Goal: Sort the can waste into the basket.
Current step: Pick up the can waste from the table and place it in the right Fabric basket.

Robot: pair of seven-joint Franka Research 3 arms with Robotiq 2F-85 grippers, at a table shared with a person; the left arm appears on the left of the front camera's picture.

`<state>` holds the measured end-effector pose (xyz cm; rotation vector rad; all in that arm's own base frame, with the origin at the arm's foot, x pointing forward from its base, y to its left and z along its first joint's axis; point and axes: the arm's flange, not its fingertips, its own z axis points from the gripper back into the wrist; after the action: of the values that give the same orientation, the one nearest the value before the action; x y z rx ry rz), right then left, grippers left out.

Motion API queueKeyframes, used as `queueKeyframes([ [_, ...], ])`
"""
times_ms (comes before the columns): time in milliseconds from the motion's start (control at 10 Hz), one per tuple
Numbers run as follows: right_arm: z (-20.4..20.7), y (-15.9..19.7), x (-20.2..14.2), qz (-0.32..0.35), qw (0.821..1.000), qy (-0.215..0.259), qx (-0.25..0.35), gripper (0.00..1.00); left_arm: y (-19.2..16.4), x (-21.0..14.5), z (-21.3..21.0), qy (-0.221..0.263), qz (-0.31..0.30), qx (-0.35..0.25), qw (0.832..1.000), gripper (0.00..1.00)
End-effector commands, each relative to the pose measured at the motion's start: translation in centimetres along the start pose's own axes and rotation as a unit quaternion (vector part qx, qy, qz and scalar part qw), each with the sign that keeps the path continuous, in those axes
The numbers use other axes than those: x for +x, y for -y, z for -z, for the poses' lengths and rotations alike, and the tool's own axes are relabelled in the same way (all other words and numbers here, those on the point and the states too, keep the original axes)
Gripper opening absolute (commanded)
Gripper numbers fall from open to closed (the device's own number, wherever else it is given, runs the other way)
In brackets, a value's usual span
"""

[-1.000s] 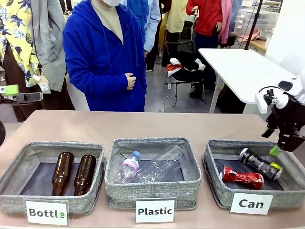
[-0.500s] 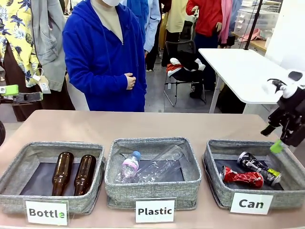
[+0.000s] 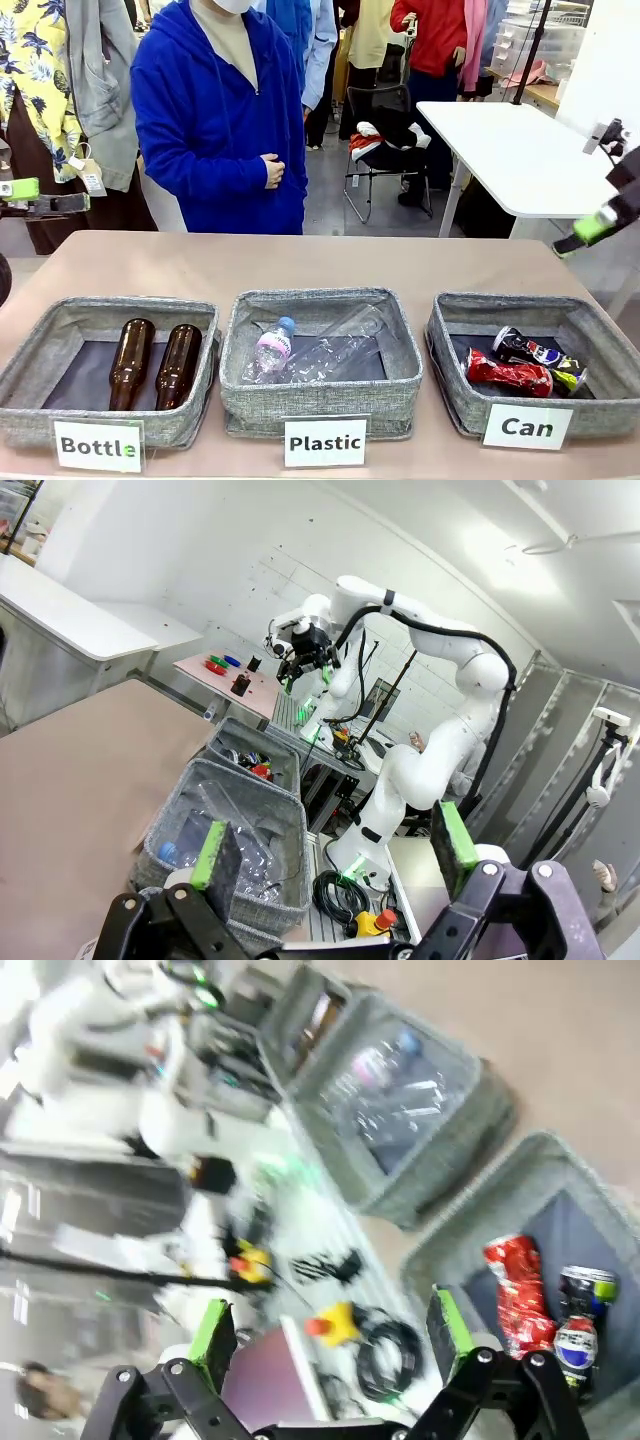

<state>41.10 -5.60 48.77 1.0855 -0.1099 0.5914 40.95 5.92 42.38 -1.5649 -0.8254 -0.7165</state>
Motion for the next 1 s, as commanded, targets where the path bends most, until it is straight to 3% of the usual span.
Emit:
queueKeyframes([
  [0, -0.6, 0.3, 1.7, 0.219, 0.939, 0.212, 0.159, 1.0, 0.3, 0.1, 0.1, -0.007, -0.004, 0.001, 1.0, 1.0],
  [100, -0.4, 0.9, 2.0, 0.239, 0.929, 0.23, 0.164, 1.0, 0.3, 0.1, 0.1, -0.007, -0.004, 0.001, 1.0, 1.0],
  [200, 0.1, 1.2, 2.4, 0.249, 0.931, 0.228, 0.142, 1.0, 0.3, 0.1, 0.1, -0.007, -0.004, 0.001, 1.0, 1.0],
  [300, -0.7, 1.7, 1.0, 0.121, 0.986, 0.076, 0.083, 1.0, 0.3, 0.1, 0.1, -0.007, -0.004, 0.001, 1.0, 1.0],
  [900, -0.7, 1.7, 1.0, 0.121, 0.986, 0.076, 0.083, 1.0, 0.3, 0.1, 0.1, -0.007, -0.004, 0.001, 1.0, 1.0],
])
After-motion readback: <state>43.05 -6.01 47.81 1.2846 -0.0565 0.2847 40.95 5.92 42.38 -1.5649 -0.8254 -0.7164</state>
